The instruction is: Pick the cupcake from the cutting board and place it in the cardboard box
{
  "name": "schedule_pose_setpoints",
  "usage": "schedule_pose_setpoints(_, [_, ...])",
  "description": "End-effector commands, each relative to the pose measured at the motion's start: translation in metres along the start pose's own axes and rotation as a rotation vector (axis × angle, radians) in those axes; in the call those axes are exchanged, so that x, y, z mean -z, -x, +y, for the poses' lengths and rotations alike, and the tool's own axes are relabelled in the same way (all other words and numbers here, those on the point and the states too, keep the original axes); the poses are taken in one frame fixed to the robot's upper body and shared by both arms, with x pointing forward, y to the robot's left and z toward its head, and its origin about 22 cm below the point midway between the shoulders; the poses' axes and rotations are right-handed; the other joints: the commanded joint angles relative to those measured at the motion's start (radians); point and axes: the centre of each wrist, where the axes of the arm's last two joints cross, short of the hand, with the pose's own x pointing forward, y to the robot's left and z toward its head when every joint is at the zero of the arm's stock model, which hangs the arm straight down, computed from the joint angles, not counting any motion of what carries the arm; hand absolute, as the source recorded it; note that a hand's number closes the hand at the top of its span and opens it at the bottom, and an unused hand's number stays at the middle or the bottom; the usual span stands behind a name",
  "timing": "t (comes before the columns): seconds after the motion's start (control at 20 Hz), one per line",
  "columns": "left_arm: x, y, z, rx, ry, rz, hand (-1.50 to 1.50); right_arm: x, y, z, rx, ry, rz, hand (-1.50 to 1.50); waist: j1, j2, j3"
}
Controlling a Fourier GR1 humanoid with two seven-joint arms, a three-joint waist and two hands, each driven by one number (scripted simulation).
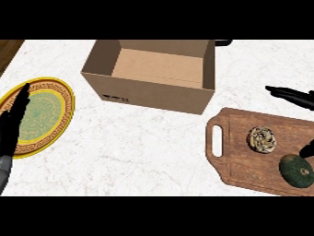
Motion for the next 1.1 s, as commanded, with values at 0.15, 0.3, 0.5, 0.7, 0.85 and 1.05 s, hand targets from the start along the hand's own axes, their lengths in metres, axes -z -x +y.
schedule_pose_setpoints(0.15, [0.001, 0.011, 0.002, 0.018, -0.016, 0.008, 0.00, 0.022, 0.004, -0.007, -0.153, -0.347, -0.051, -1.50, -0.007, -0.006, -0.003])
schedule_pose_setpoints(0.3, [0.003, 0.009, 0.001, 0.008, -0.005, 0.012, 0.00, 0.037, 0.005, -0.012, -0.217, -0.440, -0.013, -1.50, -0.019, -0.010, -0.004])
schedule_pose_setpoints(0.5, [0.003, 0.023, 0.015, 0.015, -0.025, 0.020, 0.00, 0.068, 0.009, -0.012, -0.213, -0.500, -0.015, -1.50, -0.027, -0.011, -0.004])
schedule_pose_setpoints(0.7, [0.003, 0.011, 0.015, 0.028, -0.028, 0.016, 0.00, 0.072, 0.022, 0.022, -0.269, -0.533, 0.007, -1.50, -0.047, -0.019, -0.004])
schedule_pose_setpoints(0.85, [0.002, 0.016, -0.001, 0.006, -0.024, 0.031, 0.00, 0.088, 0.031, 0.025, -0.290, -0.550, 0.014, -1.50, -0.041, -0.015, -0.004])
schedule_pose_setpoints(1.05, [-0.019, 0.023, 0.004, 0.021, -0.045, 0.048, 0.00, 0.076, 0.021, 0.014, -0.270, -0.539, -0.019, -1.50, -0.056, -0.023, -0.004])
